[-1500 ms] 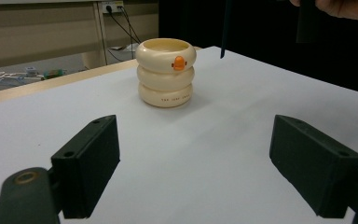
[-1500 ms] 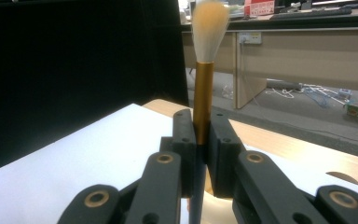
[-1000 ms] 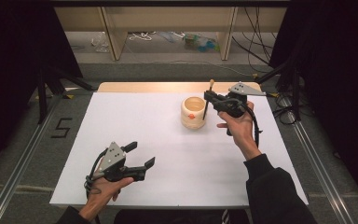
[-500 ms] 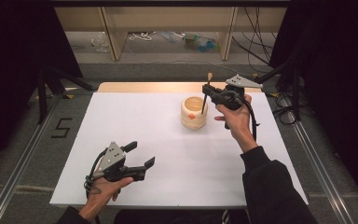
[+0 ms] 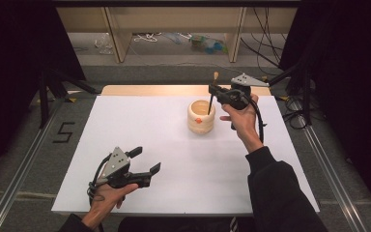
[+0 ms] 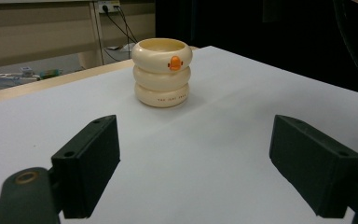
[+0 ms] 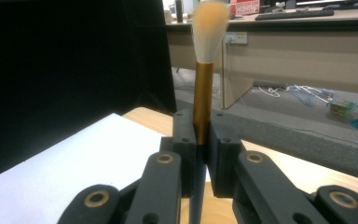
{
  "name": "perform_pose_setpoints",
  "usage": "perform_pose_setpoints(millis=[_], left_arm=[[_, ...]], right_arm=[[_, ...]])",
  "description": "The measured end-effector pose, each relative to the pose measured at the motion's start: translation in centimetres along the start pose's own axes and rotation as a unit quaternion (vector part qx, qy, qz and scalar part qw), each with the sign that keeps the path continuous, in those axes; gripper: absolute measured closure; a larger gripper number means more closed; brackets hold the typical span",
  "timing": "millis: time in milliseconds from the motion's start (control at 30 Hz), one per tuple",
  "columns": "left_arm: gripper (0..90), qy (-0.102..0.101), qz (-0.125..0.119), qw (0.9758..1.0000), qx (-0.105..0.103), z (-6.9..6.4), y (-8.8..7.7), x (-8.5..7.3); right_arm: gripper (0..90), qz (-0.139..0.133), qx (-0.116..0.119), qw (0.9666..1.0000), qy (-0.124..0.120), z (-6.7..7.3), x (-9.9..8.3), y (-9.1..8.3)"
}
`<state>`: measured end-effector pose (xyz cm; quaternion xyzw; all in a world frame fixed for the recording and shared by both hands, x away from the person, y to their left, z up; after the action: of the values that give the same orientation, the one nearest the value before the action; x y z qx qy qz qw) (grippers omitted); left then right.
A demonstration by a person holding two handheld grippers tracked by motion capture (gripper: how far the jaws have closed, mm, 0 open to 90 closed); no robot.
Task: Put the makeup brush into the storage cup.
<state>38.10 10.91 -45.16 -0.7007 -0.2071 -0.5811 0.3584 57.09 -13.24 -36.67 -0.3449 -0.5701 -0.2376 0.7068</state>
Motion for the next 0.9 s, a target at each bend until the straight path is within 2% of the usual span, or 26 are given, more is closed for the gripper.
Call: perform_pose_setpoints(millis=[300,400,433,567,867,900], left_arm=[[16.0,-0.001,0.001,1.0000,-0.001,0.0,0.0,0.0],[16.0,0.003,-0.003,1.0000,-0.004,0.0,0.1,0.1],[16.0,0.010,-0.006,0.9999,-0.006,0.0,0.1,0.1],[16.0,-0.004,0.001,1.0000,0.000,0.0,0.0,0.0],[16.0,0.000,0.004,1.0000,-0.001,0.0,0.0,-0.1],[16.0,0.005,0.005,1.0000,0.000,0.1,0.0,-0.1]], right_arm=[[83.6,0.005,-0.005,1.0000,0.006,-0.3,0.3,0.5],[83.5,0.006,-0.007,0.9999,0.006,-0.5,0.3,0.9],[83.5,0.004,-0.008,0.9999,0.006,-0.6,0.3,1.0],[83.5,0.009,-0.013,0.9998,0.009,-1.0,0.0,1.4],[83.5,0.008,-0.015,0.9997,0.016,-1.4,0.1,1.9],[83.5,0.008,-0.016,0.9997,0.015,-1.4,0.1,1.9]])
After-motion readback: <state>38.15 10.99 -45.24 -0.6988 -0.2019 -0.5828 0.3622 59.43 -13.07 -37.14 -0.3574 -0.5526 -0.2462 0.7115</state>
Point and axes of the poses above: each handheld gripper's, and its own axes: y roughly forward along the jaws, x roughly out of its top, z roughly to its left, the point moved 8 cm from there along y, roughly forward along the jaws
